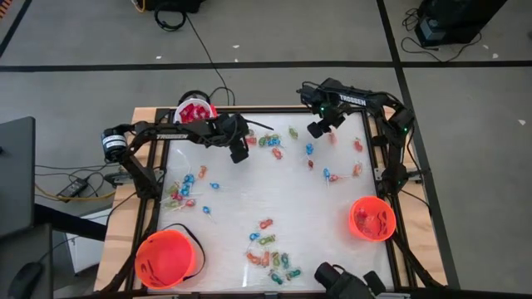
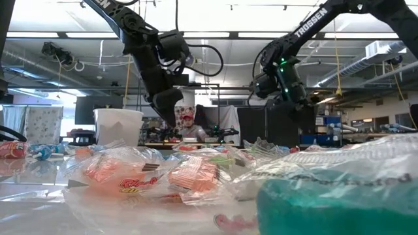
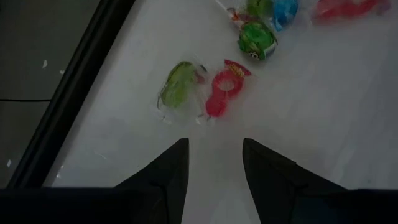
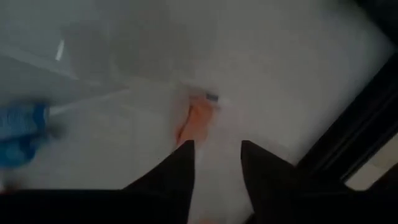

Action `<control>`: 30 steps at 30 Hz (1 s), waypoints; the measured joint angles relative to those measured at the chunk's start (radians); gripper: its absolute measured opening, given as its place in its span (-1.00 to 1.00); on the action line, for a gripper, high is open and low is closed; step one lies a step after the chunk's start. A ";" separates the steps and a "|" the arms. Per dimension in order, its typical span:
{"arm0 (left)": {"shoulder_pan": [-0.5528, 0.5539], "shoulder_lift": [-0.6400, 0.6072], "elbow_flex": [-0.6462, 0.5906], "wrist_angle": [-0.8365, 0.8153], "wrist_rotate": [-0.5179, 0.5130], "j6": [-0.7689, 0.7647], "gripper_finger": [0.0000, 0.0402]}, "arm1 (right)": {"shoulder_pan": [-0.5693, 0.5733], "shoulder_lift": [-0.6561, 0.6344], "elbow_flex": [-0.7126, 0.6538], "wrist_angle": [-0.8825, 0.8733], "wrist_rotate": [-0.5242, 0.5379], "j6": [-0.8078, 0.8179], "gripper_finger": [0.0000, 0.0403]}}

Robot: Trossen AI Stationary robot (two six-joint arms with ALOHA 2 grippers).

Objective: Sort candy by brand, put in halloween buckets
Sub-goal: Put the orange candy into the right orange bucket

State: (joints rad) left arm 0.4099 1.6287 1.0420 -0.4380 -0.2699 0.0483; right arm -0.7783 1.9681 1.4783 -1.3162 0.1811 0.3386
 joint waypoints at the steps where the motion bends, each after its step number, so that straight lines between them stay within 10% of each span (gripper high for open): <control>1: 0.000 0.000 0.000 0.000 0.000 0.000 -0.22 | -0.004 0.005 -0.008 0.017 -0.001 0.000 -0.22; 9: 0.000 0.000 0.000 0.033 0.000 0.000 -0.22 | -0.036 0.044 -0.159 0.133 -0.121 -0.019 -0.19; 18: -0.037 0.000 0.000 0.160 0.016 0.007 -0.22 | -0.046 0.001 -0.199 0.184 -0.265 -0.086 -0.92; 30: -0.130 0.001 -0.090 0.569 0.198 0.037 -0.22 | 0.149 -0.513 -0.383 0.474 -0.350 -0.050 -0.96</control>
State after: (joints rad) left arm 0.2794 1.6299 0.9516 0.1305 -0.0715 0.0857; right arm -0.6289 1.4554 1.0956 -0.8425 -0.1691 0.2889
